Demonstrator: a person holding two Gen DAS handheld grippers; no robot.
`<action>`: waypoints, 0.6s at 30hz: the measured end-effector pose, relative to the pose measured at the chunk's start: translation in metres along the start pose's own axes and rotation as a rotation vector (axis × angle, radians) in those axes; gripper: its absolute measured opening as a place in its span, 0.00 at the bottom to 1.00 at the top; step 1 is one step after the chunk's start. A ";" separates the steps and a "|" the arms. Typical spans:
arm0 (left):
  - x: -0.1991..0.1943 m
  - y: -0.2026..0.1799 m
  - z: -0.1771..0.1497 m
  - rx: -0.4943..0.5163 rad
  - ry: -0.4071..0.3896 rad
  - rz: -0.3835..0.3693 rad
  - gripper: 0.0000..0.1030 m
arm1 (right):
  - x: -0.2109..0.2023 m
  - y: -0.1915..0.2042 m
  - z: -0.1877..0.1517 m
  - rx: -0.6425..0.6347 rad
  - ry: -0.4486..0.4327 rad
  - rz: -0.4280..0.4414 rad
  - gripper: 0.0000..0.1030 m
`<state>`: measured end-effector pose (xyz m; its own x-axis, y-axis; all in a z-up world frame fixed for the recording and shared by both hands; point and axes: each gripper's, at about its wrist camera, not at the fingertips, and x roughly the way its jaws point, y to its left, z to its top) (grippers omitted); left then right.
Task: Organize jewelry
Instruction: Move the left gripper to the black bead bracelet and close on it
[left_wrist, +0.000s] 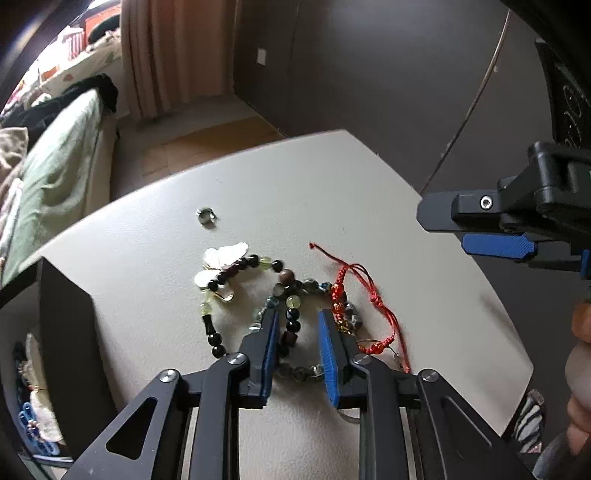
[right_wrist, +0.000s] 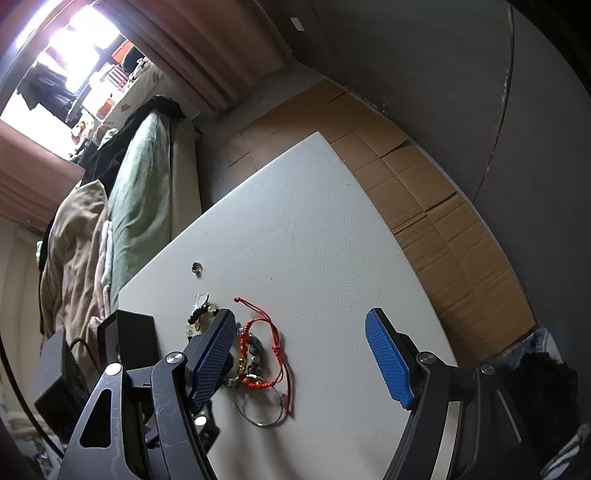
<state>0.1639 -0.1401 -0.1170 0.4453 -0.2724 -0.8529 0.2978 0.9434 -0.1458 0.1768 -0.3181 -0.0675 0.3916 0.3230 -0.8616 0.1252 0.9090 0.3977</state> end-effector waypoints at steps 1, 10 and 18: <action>-0.001 -0.001 -0.001 0.013 -0.013 0.013 0.15 | 0.001 0.001 0.000 -0.003 0.003 0.002 0.71; -0.034 0.026 0.002 -0.125 -0.067 -0.081 0.08 | 0.011 0.009 -0.005 -0.042 0.020 0.001 0.65; -0.067 0.054 0.001 -0.221 -0.148 -0.122 0.08 | 0.028 0.025 -0.016 -0.080 0.076 0.041 0.41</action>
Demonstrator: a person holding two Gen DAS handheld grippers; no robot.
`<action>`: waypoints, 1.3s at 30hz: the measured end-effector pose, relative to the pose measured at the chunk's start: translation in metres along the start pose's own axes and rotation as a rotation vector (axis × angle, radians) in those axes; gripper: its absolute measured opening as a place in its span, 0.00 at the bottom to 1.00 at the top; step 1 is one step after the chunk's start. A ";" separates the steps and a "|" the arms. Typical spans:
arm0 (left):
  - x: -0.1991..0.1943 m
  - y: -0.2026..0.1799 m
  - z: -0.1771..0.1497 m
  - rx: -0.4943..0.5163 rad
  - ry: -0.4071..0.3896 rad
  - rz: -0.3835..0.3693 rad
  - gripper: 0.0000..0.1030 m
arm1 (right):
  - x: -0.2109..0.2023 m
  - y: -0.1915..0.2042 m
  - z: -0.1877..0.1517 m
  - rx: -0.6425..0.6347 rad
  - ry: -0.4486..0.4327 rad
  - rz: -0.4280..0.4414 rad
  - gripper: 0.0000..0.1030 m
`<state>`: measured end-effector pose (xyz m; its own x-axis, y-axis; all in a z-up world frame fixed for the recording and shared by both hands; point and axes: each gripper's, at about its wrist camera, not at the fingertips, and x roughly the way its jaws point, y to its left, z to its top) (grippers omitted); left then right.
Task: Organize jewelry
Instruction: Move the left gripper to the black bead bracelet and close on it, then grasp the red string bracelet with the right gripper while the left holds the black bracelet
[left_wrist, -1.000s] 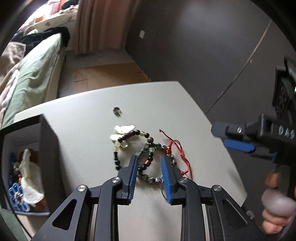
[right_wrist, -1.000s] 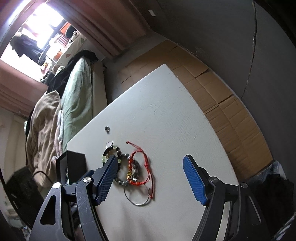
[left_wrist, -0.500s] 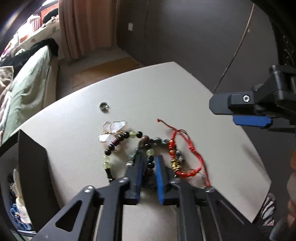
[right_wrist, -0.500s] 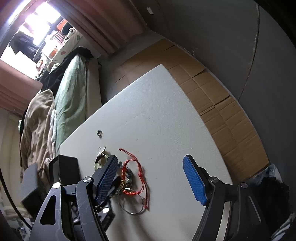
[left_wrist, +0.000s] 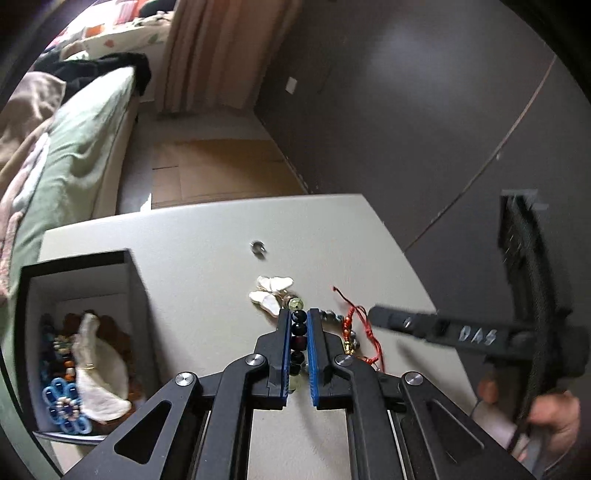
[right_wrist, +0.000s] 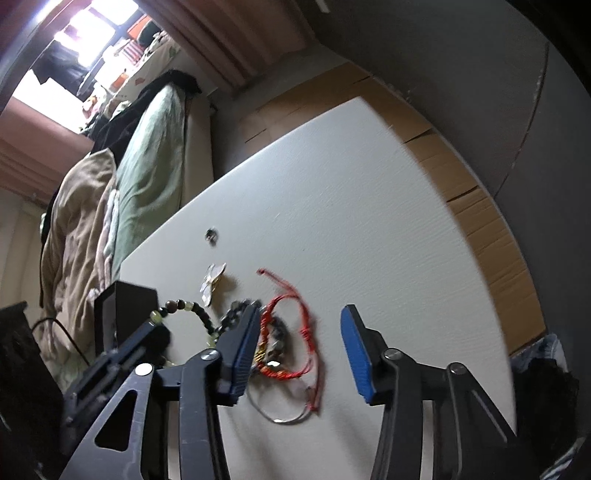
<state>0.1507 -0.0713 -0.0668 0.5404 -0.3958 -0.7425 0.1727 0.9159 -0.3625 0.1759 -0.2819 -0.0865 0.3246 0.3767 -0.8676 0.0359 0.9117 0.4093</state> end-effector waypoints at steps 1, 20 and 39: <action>-0.004 0.003 0.001 -0.011 -0.008 -0.005 0.08 | 0.002 0.005 -0.002 -0.015 0.009 0.007 0.39; -0.052 0.029 -0.003 -0.076 -0.078 -0.007 0.08 | 0.026 0.044 -0.020 -0.159 0.008 -0.157 0.23; -0.083 0.041 -0.014 -0.085 -0.114 0.014 0.08 | 0.005 0.024 -0.025 -0.073 -0.010 -0.083 0.07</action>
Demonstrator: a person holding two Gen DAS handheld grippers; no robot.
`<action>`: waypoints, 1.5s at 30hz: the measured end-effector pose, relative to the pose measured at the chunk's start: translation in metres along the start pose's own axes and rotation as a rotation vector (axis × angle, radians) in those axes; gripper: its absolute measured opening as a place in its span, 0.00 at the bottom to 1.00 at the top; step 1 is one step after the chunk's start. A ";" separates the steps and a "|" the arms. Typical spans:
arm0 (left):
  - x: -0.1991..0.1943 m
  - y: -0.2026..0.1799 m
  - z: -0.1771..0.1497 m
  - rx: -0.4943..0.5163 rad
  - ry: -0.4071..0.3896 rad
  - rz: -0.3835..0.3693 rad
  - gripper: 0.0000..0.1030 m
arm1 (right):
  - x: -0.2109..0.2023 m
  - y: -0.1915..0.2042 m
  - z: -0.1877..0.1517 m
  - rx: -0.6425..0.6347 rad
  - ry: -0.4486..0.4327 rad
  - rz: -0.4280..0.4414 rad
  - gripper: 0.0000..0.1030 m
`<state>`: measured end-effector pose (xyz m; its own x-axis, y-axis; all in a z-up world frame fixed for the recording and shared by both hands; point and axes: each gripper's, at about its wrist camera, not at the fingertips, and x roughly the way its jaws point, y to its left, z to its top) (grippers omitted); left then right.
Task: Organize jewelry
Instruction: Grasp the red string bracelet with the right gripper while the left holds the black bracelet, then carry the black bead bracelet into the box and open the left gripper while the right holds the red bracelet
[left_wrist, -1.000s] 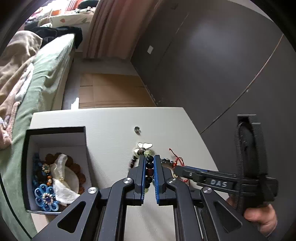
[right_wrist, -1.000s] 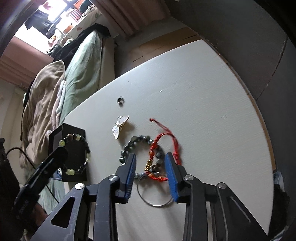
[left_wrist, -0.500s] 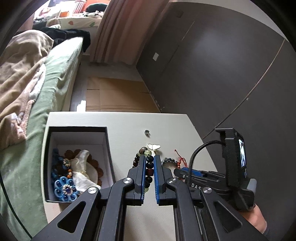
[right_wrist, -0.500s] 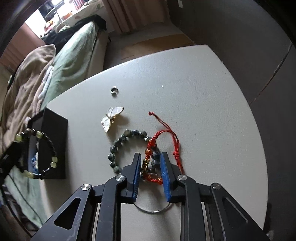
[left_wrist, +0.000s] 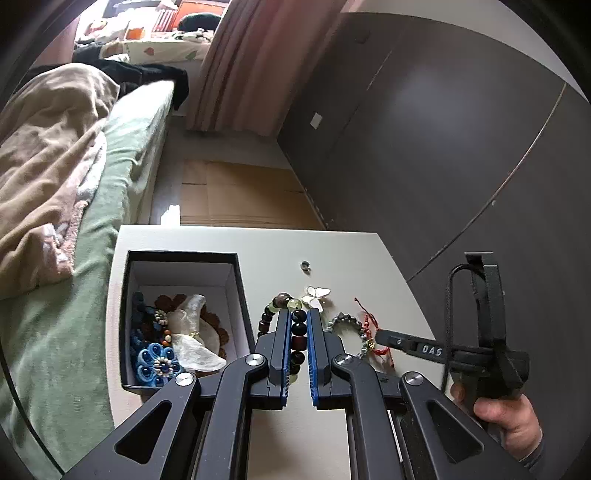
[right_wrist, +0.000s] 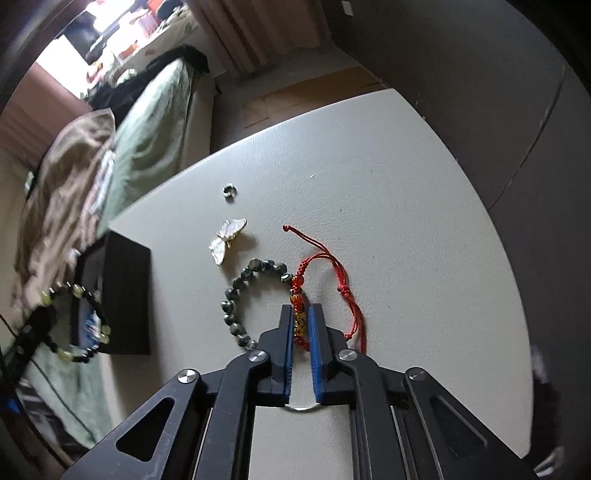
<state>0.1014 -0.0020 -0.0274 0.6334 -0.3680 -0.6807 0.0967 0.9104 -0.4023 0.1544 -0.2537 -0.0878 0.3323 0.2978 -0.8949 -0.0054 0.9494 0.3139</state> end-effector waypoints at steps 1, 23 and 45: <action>-0.001 0.002 0.000 -0.002 -0.002 0.001 0.08 | -0.001 -0.002 0.001 0.006 -0.004 0.006 0.06; 0.002 0.006 0.003 -0.008 0.003 0.002 0.08 | 0.015 0.001 0.008 0.000 0.037 0.012 0.10; 0.010 0.060 0.018 -0.169 0.041 0.078 0.12 | -0.041 0.059 0.017 -0.083 -0.197 0.371 0.10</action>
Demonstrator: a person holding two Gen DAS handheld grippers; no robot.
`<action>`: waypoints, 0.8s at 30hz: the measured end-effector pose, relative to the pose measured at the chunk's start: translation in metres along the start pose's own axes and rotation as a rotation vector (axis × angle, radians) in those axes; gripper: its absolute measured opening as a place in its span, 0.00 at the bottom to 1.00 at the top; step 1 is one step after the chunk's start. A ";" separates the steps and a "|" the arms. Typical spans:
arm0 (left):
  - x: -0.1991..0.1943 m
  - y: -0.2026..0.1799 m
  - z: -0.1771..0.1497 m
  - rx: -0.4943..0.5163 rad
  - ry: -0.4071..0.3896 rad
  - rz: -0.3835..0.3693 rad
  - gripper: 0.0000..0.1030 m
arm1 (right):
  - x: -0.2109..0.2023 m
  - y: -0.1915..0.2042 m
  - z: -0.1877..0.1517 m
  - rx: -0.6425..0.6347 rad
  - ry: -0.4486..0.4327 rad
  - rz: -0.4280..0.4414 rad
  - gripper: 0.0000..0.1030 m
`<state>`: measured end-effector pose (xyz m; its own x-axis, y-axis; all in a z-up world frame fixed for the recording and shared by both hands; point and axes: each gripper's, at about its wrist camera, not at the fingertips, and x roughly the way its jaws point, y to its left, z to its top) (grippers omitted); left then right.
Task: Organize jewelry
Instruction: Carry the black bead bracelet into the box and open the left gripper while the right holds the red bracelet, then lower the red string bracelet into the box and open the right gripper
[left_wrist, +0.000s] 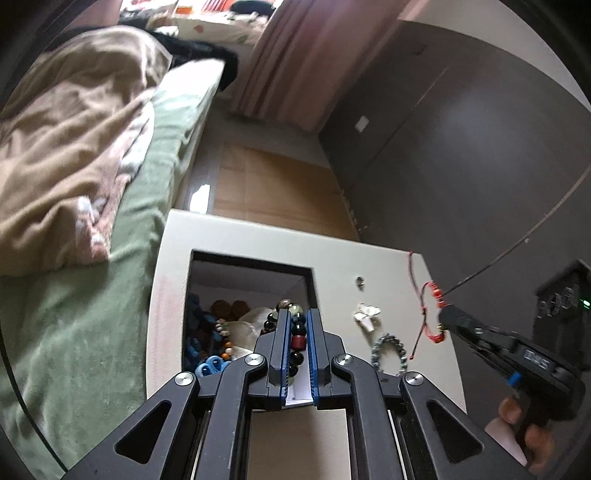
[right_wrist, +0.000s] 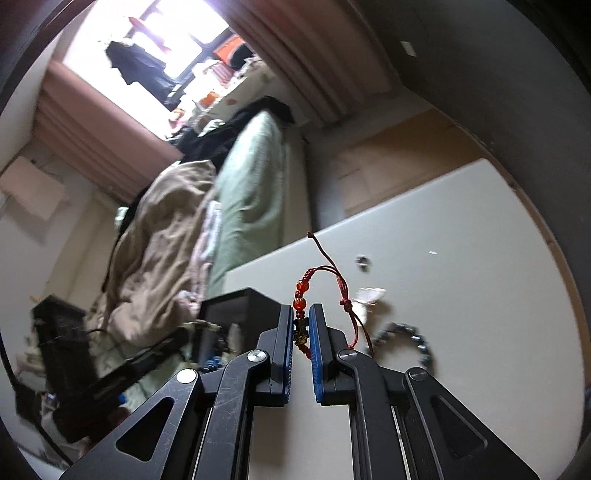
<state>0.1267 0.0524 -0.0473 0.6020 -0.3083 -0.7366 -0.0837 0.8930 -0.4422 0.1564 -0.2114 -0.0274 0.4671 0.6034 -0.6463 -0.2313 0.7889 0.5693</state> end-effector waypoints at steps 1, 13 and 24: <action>0.003 0.004 0.001 -0.018 0.014 0.002 0.26 | 0.001 0.005 0.000 -0.008 -0.004 0.022 0.10; -0.027 0.045 0.017 -0.177 -0.087 -0.033 0.71 | 0.021 0.052 -0.011 -0.069 0.002 0.234 0.10; -0.046 0.059 0.020 -0.199 -0.132 -0.010 0.71 | 0.078 0.093 -0.032 -0.152 0.117 0.132 0.20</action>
<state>0.1102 0.1255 -0.0294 0.7009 -0.2602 -0.6642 -0.2239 0.8038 -0.5512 0.1438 -0.0877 -0.0412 0.3243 0.7049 -0.6308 -0.4140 0.7053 0.5754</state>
